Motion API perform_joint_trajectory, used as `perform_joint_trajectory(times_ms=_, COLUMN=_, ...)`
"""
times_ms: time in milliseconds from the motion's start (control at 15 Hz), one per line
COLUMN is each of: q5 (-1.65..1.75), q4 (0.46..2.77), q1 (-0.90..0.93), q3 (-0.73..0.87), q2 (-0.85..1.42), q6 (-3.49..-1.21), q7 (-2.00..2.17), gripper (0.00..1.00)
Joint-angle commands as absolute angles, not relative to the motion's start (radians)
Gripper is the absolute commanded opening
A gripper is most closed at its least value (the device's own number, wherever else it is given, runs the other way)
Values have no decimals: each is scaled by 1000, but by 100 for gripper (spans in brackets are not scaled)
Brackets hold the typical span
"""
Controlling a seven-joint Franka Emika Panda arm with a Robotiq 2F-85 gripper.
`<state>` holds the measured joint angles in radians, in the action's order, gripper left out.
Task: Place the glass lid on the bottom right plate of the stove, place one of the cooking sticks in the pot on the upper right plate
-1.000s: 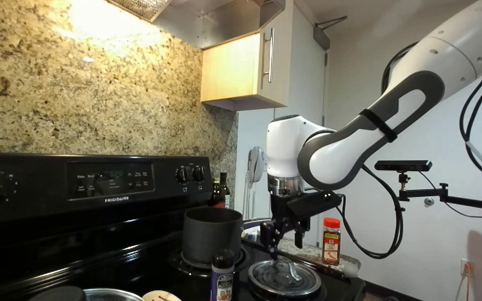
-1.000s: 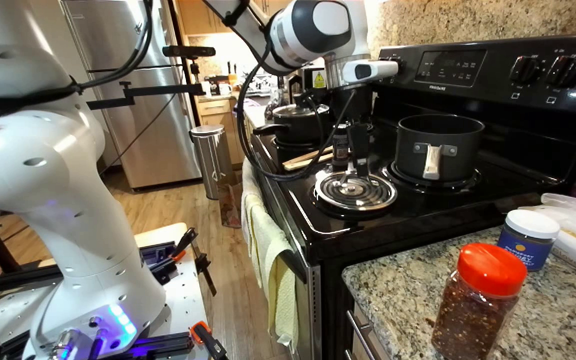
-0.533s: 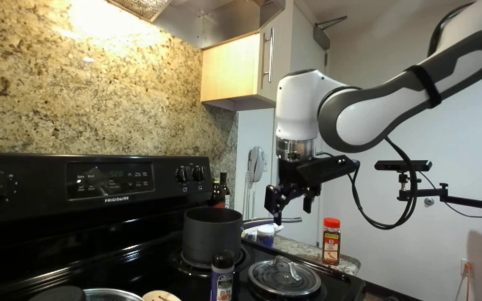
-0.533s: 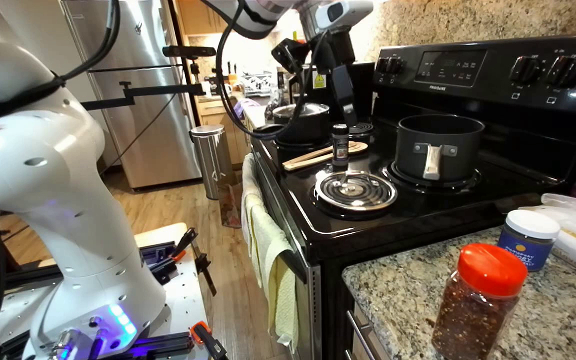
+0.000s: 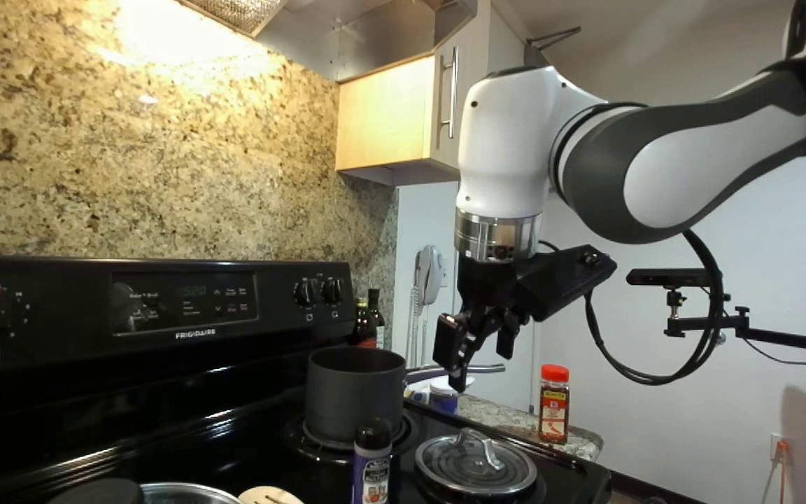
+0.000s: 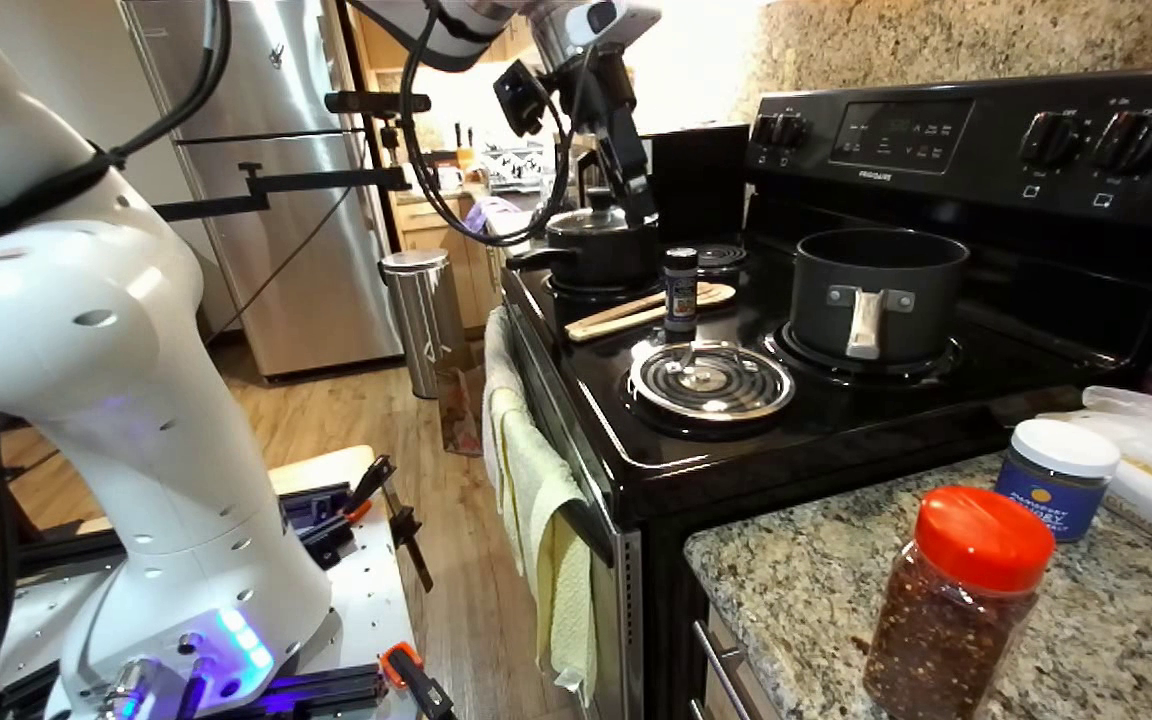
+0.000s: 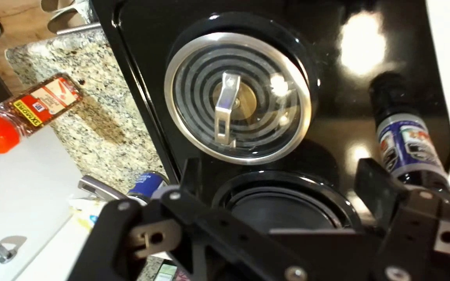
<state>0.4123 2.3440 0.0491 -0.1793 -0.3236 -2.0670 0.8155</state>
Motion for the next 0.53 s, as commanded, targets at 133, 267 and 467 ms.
perform_joint_trajectory(times_ms=133, q5=370, q4=2347, q1=95, q3=-186, q2=-270, q6=-2092, q7=577, gripper=100)
perform_joint_trajectory(times_ms=267, q5=407, q4=2345, q1=74, q3=-189, q2=-284, q6=-2073, q7=599, gripper=100)
perform_joint_trajectory(times_ms=467, q5=398, q4=2343, q1=75, q3=-197, q2=-273, q6=-2072, q7=624, gripper=100)
